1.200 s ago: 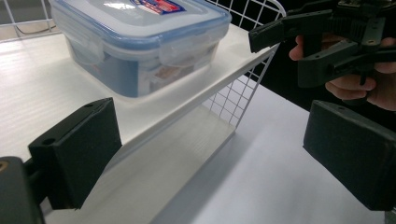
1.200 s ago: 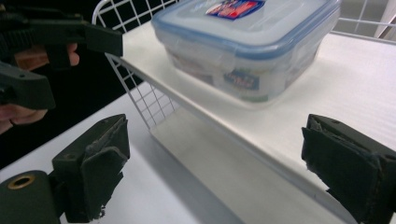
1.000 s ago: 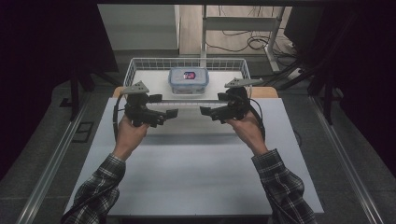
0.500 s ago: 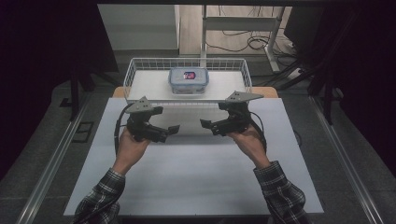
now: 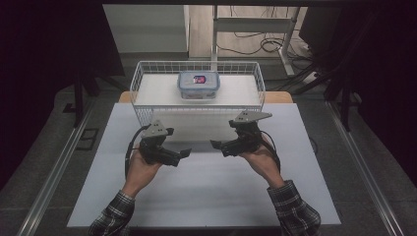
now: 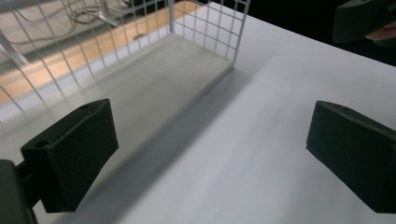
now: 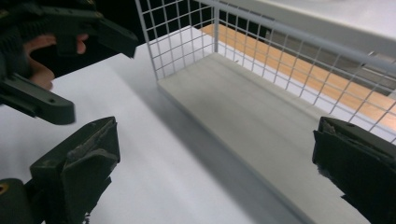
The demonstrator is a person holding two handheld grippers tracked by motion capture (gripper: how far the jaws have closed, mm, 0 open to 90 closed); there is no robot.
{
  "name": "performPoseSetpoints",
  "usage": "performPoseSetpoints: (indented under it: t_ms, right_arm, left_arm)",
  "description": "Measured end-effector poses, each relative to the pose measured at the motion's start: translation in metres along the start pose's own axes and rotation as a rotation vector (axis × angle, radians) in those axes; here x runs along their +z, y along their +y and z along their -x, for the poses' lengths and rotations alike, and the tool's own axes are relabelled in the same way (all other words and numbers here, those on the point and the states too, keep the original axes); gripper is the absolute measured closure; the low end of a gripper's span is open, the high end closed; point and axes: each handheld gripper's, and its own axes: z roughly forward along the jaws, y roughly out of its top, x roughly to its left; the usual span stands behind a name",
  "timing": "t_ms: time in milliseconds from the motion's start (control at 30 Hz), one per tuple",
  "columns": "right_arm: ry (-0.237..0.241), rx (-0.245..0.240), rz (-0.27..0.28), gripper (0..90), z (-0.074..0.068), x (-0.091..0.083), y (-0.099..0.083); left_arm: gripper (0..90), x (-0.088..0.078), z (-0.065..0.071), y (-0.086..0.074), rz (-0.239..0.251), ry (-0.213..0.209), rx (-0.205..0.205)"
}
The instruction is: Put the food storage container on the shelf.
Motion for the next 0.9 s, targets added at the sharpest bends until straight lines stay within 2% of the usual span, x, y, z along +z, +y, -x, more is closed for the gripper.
performPoseSetpoints:
  t_ms: [100, 267, 333, 433, 533, 667, 900]
  right_arm:
    - [-0.006, -0.007, -0.005, 0.0, -0.004, -0.001, -0.004]
    - [-0.017, -0.013, -0.007, 0.0, -0.009, -0.003, -0.015]
    - [-0.035, -0.015, 0.004, 0.0, -0.010, -0.005, -0.020]
    - [-0.034, -0.008, 0.005, 0.0, -0.010, -0.006, -0.027]
    - [-0.028, 0.004, 0.003, 0.0, -0.010, -0.007, -0.033]
    - [-0.022, 0.012, -0.011, 0.0, -0.014, -0.005, -0.040]
    - [-0.009, 0.005, -0.036, 0.0, -0.023, -0.006, -0.055]
  left_arm:
    - [1.3, 0.000, 0.003, -0.005, -0.019, 0.010, 0.007]
    - [0.0, -0.001, 0.006, -0.013, -0.018, -0.017, -0.014]
    - [0.0, 0.000, 0.007, -0.018, -0.028, -0.020, -0.008]
    - [0.5, -0.001, 0.008, -0.025, -0.043, 0.005, 0.006]
    - [0.0, -0.004, 0.007, -0.032, -0.033, 0.014, -0.007]
    - [0.0, -0.008, 0.007, -0.040, -0.054, -0.003, -0.019]
    - [0.8, -0.013, 0.013, -0.057, -0.091, -0.002, -0.027]
